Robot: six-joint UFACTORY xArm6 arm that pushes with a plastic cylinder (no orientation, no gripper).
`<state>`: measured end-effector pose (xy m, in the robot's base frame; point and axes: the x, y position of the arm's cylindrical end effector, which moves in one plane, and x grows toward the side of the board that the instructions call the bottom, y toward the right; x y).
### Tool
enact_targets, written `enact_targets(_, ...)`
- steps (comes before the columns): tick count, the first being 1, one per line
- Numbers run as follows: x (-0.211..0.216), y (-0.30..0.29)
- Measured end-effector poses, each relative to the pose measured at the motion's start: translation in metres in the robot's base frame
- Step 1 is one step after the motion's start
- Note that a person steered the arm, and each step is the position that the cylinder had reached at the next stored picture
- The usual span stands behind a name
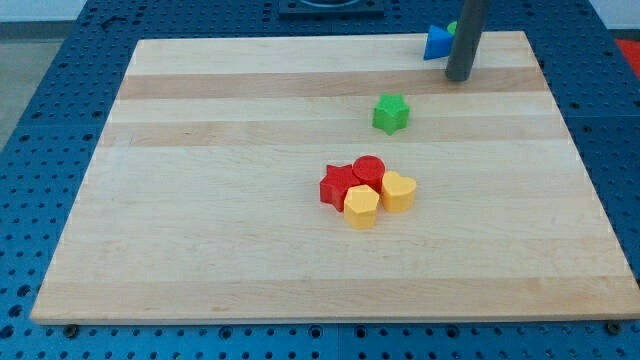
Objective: Point at the green star
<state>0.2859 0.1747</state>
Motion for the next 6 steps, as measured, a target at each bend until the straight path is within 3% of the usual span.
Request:
enact_targets(3, -0.003, -0.001)
enact_targets(5, 0.083, -0.028)
enact_targets(6, 0.105, -0.079)
